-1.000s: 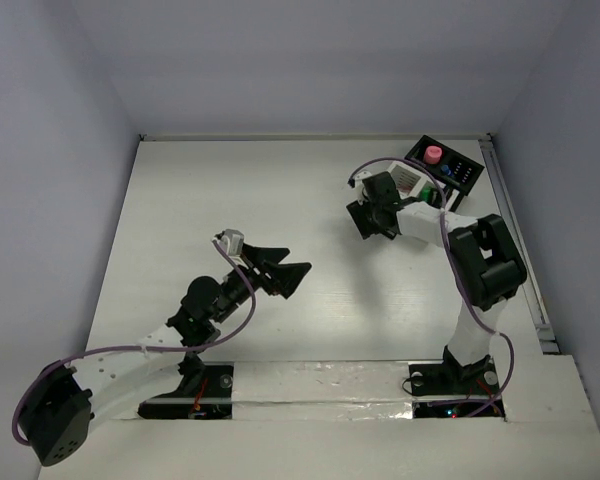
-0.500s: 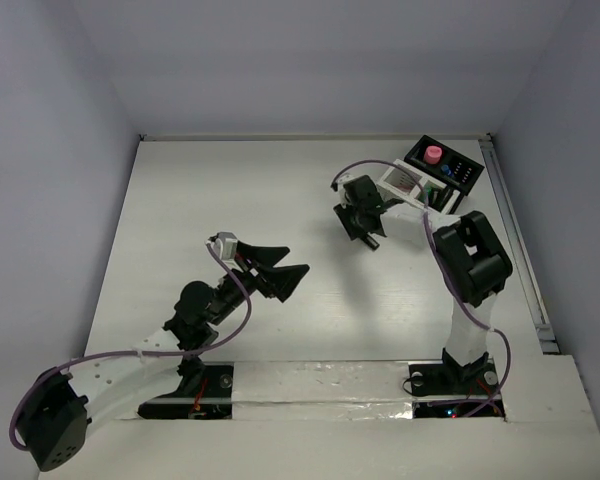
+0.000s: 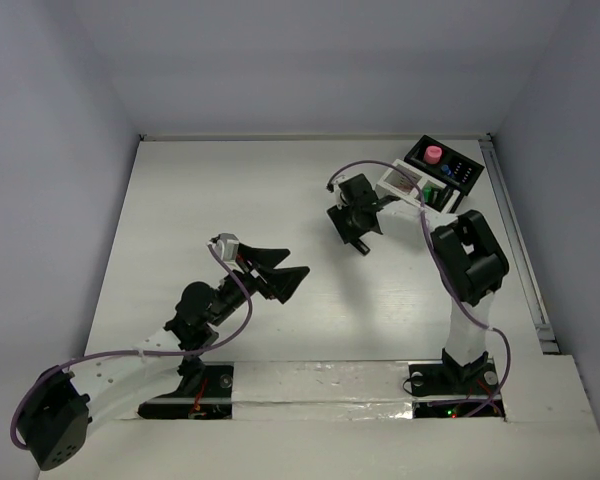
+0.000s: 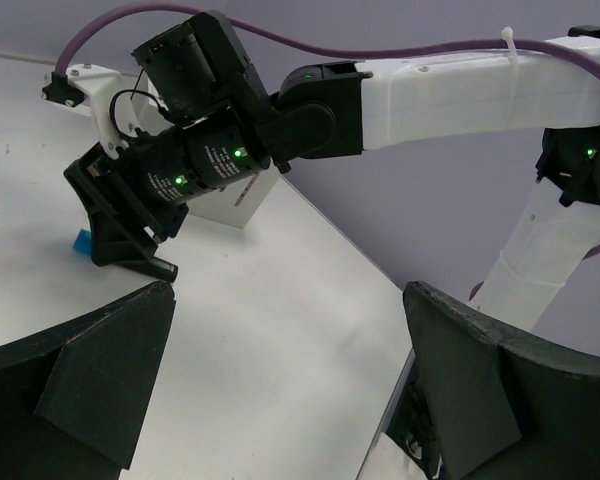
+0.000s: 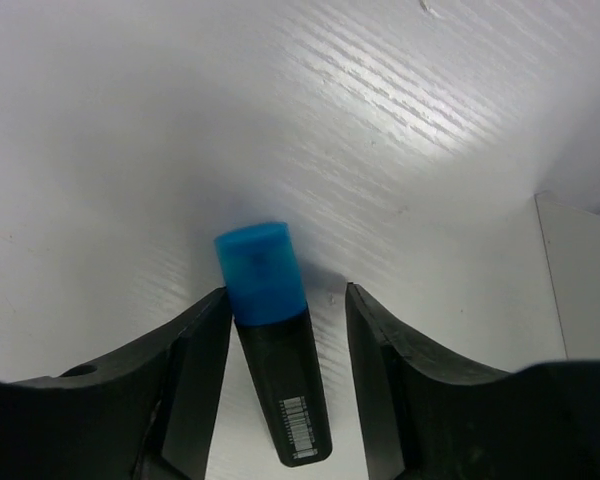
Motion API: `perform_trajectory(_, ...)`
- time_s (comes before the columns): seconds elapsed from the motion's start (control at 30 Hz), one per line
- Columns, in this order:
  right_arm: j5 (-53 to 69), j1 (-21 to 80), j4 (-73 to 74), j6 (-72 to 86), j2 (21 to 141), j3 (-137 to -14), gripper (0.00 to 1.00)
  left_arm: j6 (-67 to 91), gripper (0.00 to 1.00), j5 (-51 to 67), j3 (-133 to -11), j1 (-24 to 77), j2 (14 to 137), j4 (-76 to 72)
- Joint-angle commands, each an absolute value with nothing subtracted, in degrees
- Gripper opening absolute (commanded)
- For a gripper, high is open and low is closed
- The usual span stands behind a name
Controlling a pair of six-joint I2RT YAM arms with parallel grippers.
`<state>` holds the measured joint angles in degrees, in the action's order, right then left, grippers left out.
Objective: Sort the stationery into containers
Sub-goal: Place the pen in the storage box.
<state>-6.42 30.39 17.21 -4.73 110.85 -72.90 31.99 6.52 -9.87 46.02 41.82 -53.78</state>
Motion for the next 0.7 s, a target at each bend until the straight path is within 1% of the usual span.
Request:
perform_trajectory(0.0, -2.9, 30.0, 19.5, -5.6, 112.8, -75.8, 0.54, 31.7, 0.98, 6.8, -9.8, 46.1, 40.7, -56.7)
perform_trajectory(0.07, -1.7, 30.0, 19.0, -6.0, 113.2, -75.8, 0.49, 31.6, 0.98, 6.2, -9.9, 46.1, 40.2, -55.7)
perform_trajectory(0.1, -0.5, 30.0, 18.9, -6.2, 113.5, -75.8, 0.44, 31.4, 0.98, 5.9, -10.0, 46.1, 39.4, -55.1)
perform_trajectory(0.13, -0.4, 30.0, 18.9, -6.2, 113.6, -75.9, 0.41, 31.2, 0.98, 5.2, -10.1, 46.1, 38.9, -54.2)
perform_trajectory(0.17, 1.4, 30.0, 19.0, -6.2, 113.9, -76.2, 0.37, 31.1, 0.98, 4.9, -10.2, 46.1, 38.5, -53.6)
perform_trajectory(0.23, 2.2, 30.0, 19.1, -6.1, 114.3, -77.2, 0.23, 30.7, 0.98, 3.7, -10.3, 46.1, 37.0, -51.9)
perform_trajectory(0.3, 1.8, 30.0, 17.4, -5.3, 111.6, -76.6, 0.19, 30.1, 0.98, 3.1, -10.6, 46.1, 35.5, -50.5)
perform_trajectory(0.33, 1.0, 30.0, 13.3, -4.7, 109.9, -75.7, 0.14, 29.6, 0.99, 2.1, -10.9, 46.1, 34.9, -48.7)
perform_trajectory(0.4, 1.1, 30.0, 8.8, -2.2, 105.8, -73.7, 0.13, 28.9, 0.99, 1.4, -11.5, 46.1, 33.7, -46.9)
perform_trajectory(0.43, 0.0, 29.3, 4.3, -1.2, 101.4, -71.9, 0.13, 28.6, 0.99, 0.9, -11.6, 46.1, 33.3, -45.6)
perform_trajectory(0.5, -3.3, 28.0, 0.2, 2.3, 97.0, -70.0, 0.13, 28.4, 0.99, 0.6, -11.6, 46.1, 32.3, -44.7)
perform_trajectory(0.53, -5.9, 27.3, -4.5, 3.3, 94.8, -68.1, 0.12, 28.2, 0.99, 0.7, -11.6, 46.1, 32.2, -44.3)
perform_trajectory(0.57, -7.5, 25.8, -6.5, 5.3, 90.7, -67.0, 0.13, 27.8, 0.99, 0.7, -11.5, 46.1, 32.0, -43.3)
perform_trajectory(0.63, -10.9, 23.4, -10.7, 6.8, 87.1, -65.1, 0.13, 27.2, 0.99, 0.7, -11.4, 46.1, 31.6, -42.3)
perform_trajectory(0.67, -11.9, 20.6, -11.6, 8.2, 84.6, -63.9, 0.13, 27.0, 0.99, 0.6, -11.3, 46.1, 31.6, -41.7)
